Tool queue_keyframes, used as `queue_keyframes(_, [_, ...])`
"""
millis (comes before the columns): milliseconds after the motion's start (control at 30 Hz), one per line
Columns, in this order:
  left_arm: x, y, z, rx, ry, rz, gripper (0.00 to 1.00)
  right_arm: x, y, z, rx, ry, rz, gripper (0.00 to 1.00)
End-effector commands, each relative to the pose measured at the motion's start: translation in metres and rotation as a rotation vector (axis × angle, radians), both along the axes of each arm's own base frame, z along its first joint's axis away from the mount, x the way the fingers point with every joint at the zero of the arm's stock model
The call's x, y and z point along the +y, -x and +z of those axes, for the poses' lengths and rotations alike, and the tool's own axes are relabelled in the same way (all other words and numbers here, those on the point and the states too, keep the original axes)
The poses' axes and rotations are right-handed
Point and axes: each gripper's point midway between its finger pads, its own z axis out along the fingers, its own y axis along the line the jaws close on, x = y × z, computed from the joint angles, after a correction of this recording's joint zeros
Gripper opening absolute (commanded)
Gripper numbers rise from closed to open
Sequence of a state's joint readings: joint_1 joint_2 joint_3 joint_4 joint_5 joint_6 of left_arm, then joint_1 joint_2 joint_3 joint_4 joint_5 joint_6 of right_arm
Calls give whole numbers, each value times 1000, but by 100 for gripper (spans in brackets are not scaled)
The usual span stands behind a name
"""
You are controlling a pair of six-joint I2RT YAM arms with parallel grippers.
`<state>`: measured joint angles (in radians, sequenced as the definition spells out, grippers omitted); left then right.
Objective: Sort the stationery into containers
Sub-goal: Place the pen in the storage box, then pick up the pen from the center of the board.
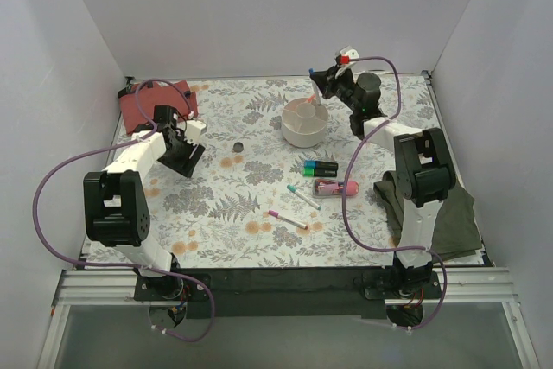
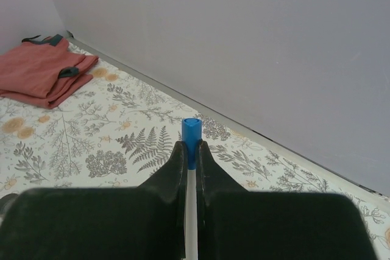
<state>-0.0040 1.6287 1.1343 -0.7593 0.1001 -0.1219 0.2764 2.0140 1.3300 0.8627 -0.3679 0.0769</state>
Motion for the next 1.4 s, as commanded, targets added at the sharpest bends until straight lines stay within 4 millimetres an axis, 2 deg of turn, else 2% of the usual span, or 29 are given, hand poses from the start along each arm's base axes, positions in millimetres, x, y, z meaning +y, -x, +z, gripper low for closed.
queue_keyframes(0, [3, -4, 11, -16, -10, 19, 60, 0, 5, 11, -63, -35, 6, 1])
queue_keyframes(267, [4, -7, 11, -24, -23, 19, 60, 0, 11, -16, -14, -11, 12, 1])
queue_keyframes(400, [5, -11, 12, -34, -27, 14, 60, -1, 14, -19, -10, 2, 21, 36])
queue_keyframes(467, [4, -13, 13, -45, -25, 9, 60, 0, 16, -17, -9, 11, 25, 44])
queue_keyframes(500, [5, -14, 14, -51, -29, 6, 60, -1, 17, -15, -10, 12, 23, 49])
queue_keyframes(533, [4, -16, 16, -67, -27, 0, 60, -3, 18, -8, -17, 14, 21, 51])
queue_keyframes(600, [4, -18, 16, -83, -28, -4, 60, -7, 19, -4, -11, 24, 13, 51])
queue_keyframes(633, [3, -21, 19, -102, -27, -9, 60, -9, 23, 11, -36, 23, 13, 51])
queue_keyframes(700, [2, -22, 21, -122, -20, -14, 60, -14, 28, 20, -42, 43, 8, 51])
queue_keyframes(733, [2, -26, 22, -145, -21, -18, 60, -17, 33, 38, -73, 44, 7, 51])
queue_keyframes(767, [1, -25, 22, -153, -19, -22, 60, -16, 39, 44, -80, 51, 21, 51])
queue_keyframes(800, [-1, -25, 22, -161, -6, -29, 60, -19, 43, 41, -87, 94, 25, 51])
queue_keyframes(833, [-3, -27, 23, -176, 3, -33, 60, -19, 54, 58, -122, 111, 44, 52])
queue_keyframes(867, [-4, -27, 23, -185, 11, -33, 60, -12, 67, 61, -131, 137, 110, 52])
queue_keyframes(900, [-6, -27, 23, -191, 23, -22, 60, -10, 78, 50, -84, 183, 160, 53])
queue_keyframes(933, [-8, -31, 25, -214, 37, -19, 59, -6, 91, 61, -86, 200, 212, 53])
queue_keyframes(1000, [-11, -32, 22, -227, 55, 0, 60, 9, 124, 52, -2, 226, 397, 55])
queue_keyframes(1067, [-13, -40, 22, -263, 81, 31, 60, 23, 163, 24, 185, 299, 562, 54])
queue_keyframes(1100, [-14, -41, 21, -266, 88, 38, 60, 37, 184, 12, 238, 343, 632, 53])
queue_keyframes(1133, [-14, -46, 21, -283, 97, 53, 60, 35, 207, -13, 339, 422, 701, 52])
queue_keyframes(1167, [-14, -48, 23, -294, 100, 64, 60, 37, 218, -26, 382, 468, 720, 51])
queue_keyframes(1200, [-14, -50, 23, -303, 101, 74, 60, 49, 237, -38, 417, 512, 765, 51])
queue_keyframes(1267, [-15, -55, 26, -323, 110, 90, 60, 46, 256, -66, 516, 592, 763, 52])
queue_keyframes(1300, [-15, -56, 28, -330, 115, 94, 60, 55, 268, -73, 536, 625, 780, 52])
queue_keyframes(1367, [-15, -58, 30, -345, 119, 107, 60, 58, 276, -89, 587, 673, 758, 52])
